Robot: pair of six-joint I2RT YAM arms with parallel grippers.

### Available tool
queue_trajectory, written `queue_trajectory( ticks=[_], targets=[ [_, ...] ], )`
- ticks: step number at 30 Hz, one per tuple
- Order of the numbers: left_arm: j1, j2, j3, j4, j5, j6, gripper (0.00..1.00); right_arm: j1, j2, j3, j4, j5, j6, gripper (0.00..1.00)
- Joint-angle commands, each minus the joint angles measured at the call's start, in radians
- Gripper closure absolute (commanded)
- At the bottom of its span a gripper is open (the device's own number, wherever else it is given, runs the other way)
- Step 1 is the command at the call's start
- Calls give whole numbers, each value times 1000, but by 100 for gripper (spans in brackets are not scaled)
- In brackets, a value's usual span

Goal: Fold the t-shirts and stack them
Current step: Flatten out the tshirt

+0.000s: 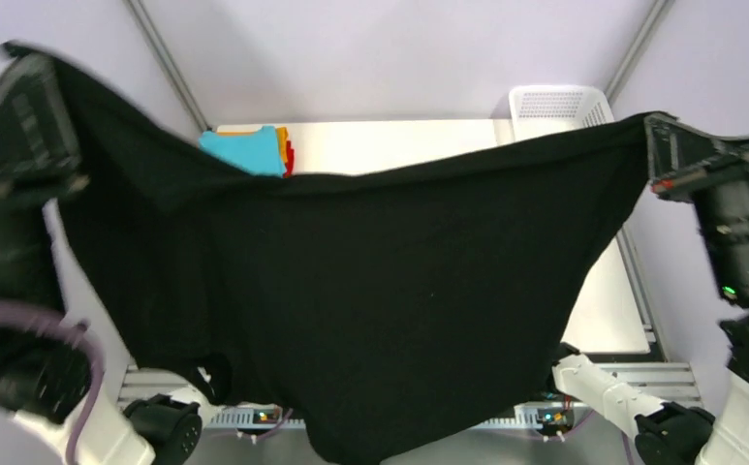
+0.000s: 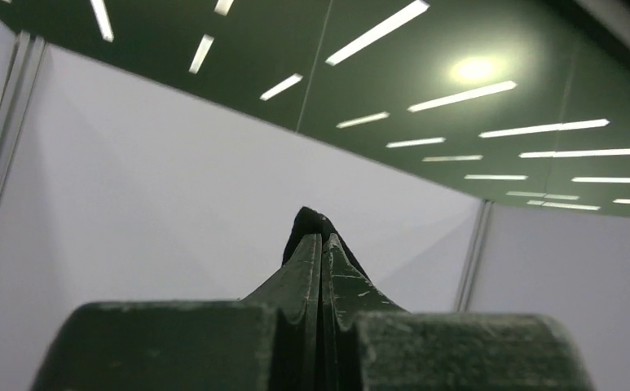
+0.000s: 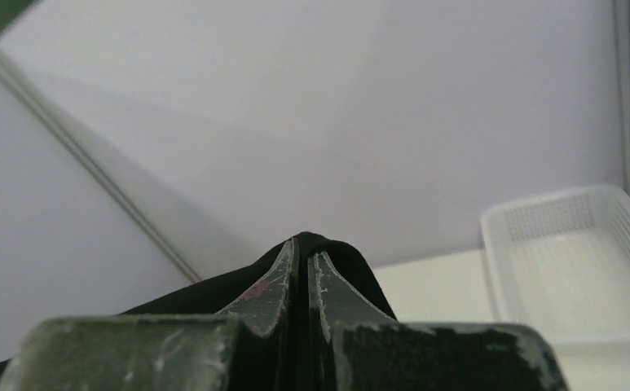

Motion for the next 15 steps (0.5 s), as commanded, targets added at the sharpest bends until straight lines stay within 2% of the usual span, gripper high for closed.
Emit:
queue_trajectory(
  ticks=[1,5,9,12,15],
  targets=[
    [5,183,-167,1,-83,93,100,4,53,-188,53,252,-20,100],
    [4,214,-480,101,-157,128,100,4,43,-471,139,415,7,100],
    [5,290,-765,219,-192,148,100,2,55,-710,230,487,53,100],
    [5,411,-856,258,-242,148,100,-24,110,-857,307,475,81,100],
    [6,566,-869,270,-260,149,100,-96,199,-977,401,368,121,100]
  ],
)
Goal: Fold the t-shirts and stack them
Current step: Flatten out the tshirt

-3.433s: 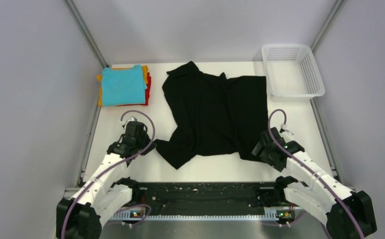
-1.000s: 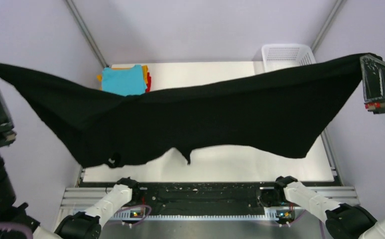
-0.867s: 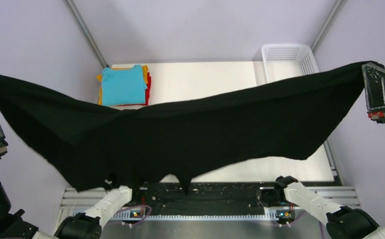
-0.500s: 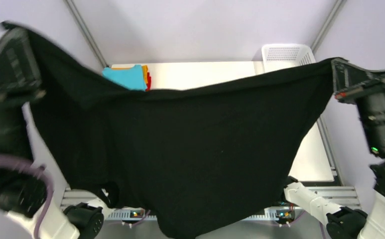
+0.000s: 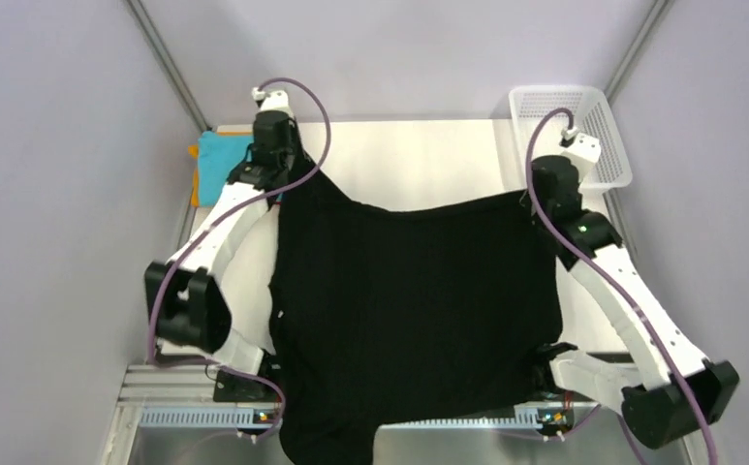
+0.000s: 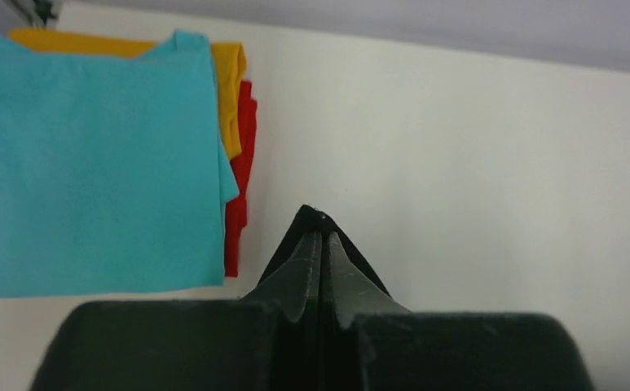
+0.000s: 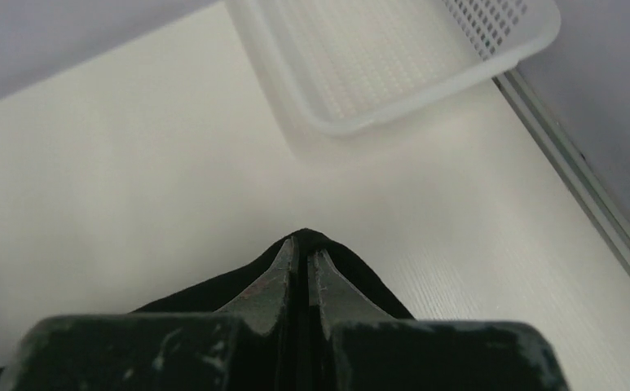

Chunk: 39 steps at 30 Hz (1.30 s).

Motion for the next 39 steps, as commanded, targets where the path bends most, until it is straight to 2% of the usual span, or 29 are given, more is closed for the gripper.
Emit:
queue_trajectory(
  ticks=[1,5,12,19,28,39],
  targets=[
    [6,116,25,133,-77,22,100,-96,90,-121,223,-61,70,100],
    [6,320,112,91,-133,4,100,-125,240,-186,367,-86,57,100],
    [6,520,259,75,-126,18,100,-134,457,-91,412,-70,2,100],
    [6,626,381,54,-131,18,100,-135,568,-20,429,-2,-7,100],
    [22,753,555,-18,-196,-7,100,-157,684,66,361,74,30,98],
    [61,809,608,-33,-136,-39,100,-168,788,142,362,127,73,93]
  ],
)
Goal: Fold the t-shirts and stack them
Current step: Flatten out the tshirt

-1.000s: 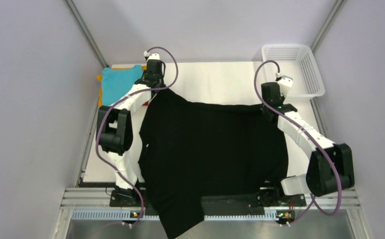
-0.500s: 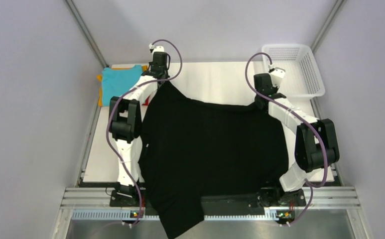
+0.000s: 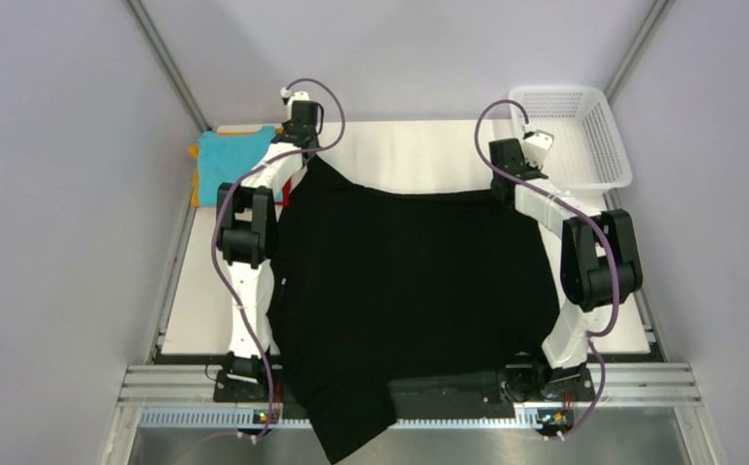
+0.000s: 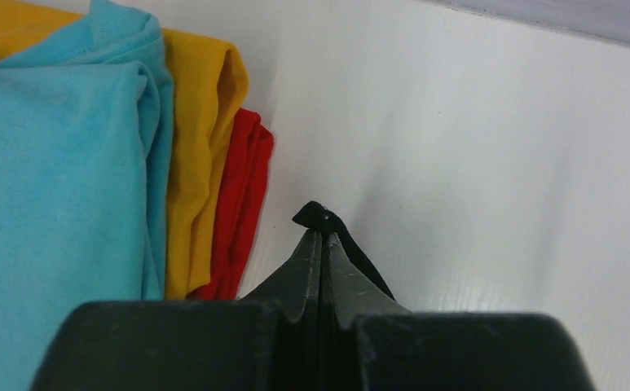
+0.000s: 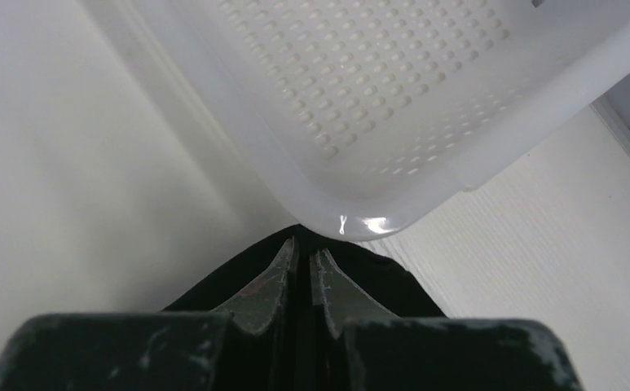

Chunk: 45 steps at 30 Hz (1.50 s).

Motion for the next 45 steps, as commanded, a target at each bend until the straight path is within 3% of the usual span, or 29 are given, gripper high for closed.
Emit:
queue_trajectory(
  ticks=[1,6,14,15,17,19,22,26,30,37,42,45],
  targets=[
    [12,9,49,26,5,-13,100,-12,42,82,11,68,47,93],
    [18,27,55,25,1,-11,100,-27,89,123,-20,107,100,91],
    [21,75,134,-1,45,-5,100,-28,152,182,13,95,66,70],
    [21,84,164,-16,53,-5,94,-27,155,193,7,87,64,65],
    [21,87,192,-51,75,-5,72,-28,152,208,-9,71,64,54],
    [21,73,191,-63,102,-1,23,-28,135,206,-11,31,57,44],
    [21,34,181,-97,120,-8,10,-26,104,199,-23,-65,39,29],
    [21,-54,109,-169,142,-57,6,7,43,155,-4,-211,-21,2],
    [20,-195,-93,-156,275,-110,1,58,-32,93,0,-331,-53,1],
    [21,-364,-405,-61,436,-226,1,107,-133,-115,32,-494,6,1],
    [24,-320,-400,-93,439,-254,2,118,-155,-236,80,-579,26,1],
    [30,-270,-359,-108,417,-268,8,118,-142,-263,78,-586,36,1]
  ],
)
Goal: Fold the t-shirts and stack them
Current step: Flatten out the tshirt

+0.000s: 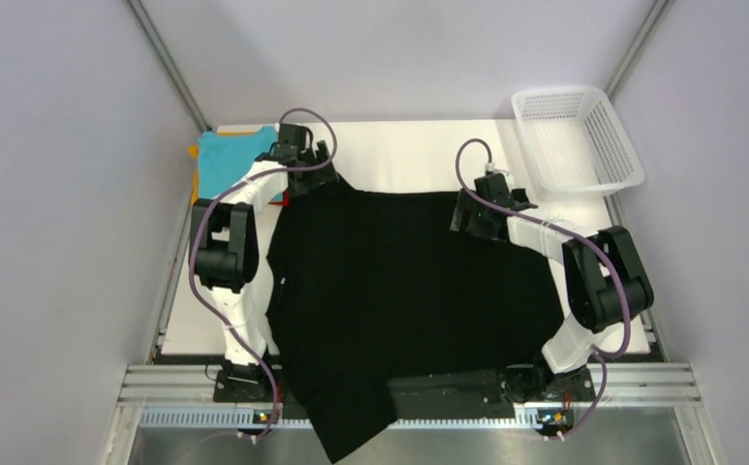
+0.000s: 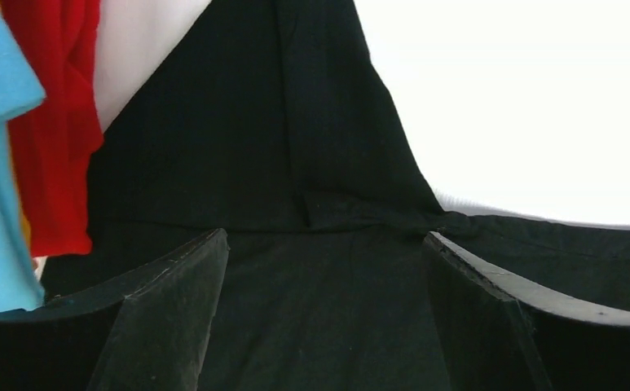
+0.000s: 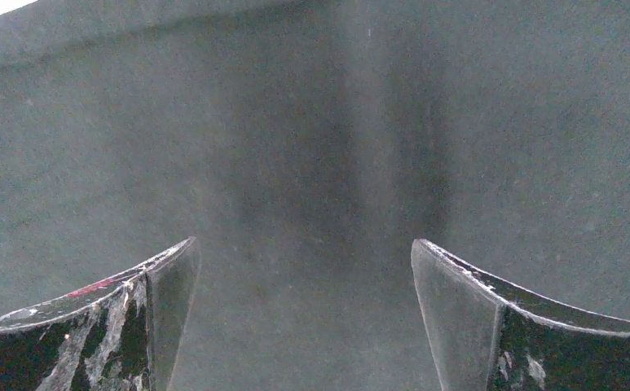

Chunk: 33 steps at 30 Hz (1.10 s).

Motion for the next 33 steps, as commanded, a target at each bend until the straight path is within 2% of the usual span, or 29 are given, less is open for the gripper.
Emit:
queue_trajectory(
  ticks=[1,5,11,22,28,33],
  targets=[
    [15,61,65,-2,0,-43,15,5,-16,-22,48,-53,28,1],
    [17,96,88,-2,18,-48,44,6,9,-26,32,-27,34,2],
    [17,106,51,19,43,-64,48,5,44,-14,11,9,36,2],
    [18,184,116,32,74,-88,55,6,86,-6,-1,12,37,2],
    [17,206,135,53,100,-106,65,6,95,-4,-7,19,38,2],
    [17,208,142,58,120,-119,78,5,109,-4,-11,23,40,2]
  ],
)
